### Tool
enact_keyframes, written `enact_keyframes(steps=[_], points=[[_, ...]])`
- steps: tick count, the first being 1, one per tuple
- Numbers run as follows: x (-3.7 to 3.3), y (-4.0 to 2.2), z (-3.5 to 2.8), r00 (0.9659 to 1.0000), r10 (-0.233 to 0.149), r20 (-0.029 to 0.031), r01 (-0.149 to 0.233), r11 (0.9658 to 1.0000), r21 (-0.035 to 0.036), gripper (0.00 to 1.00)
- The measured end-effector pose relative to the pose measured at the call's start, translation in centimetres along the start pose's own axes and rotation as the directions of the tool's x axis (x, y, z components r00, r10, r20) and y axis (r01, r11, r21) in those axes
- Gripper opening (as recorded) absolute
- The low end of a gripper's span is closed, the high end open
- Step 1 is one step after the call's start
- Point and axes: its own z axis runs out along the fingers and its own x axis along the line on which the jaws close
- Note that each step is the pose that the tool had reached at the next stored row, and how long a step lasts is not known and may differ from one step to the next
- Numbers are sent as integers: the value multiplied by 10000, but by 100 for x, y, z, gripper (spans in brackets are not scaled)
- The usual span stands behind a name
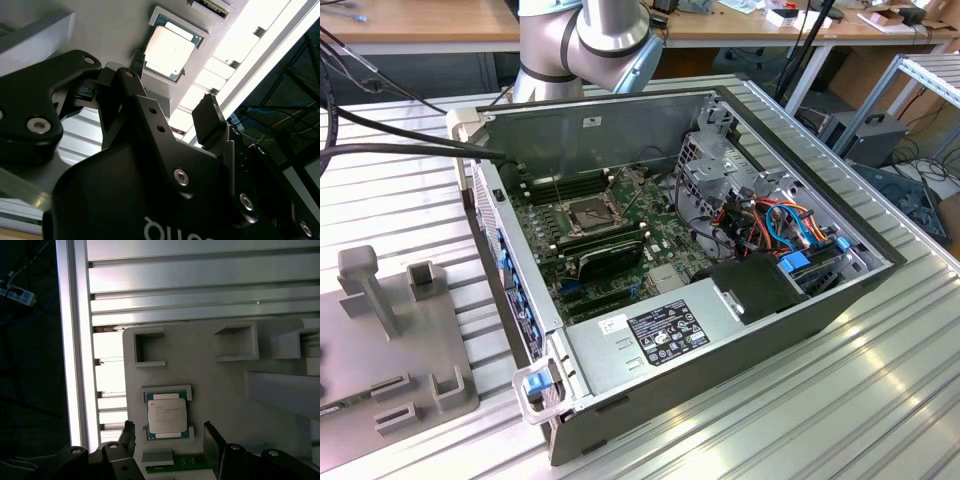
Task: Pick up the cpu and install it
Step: 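Pick up the cpu and move it towards the insertion slot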
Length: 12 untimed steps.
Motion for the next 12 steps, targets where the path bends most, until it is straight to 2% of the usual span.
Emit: enact_keyframes(steps=[12], points=[[0, -1, 24, 10000, 0, 0, 0, 10000, 0, 66]])
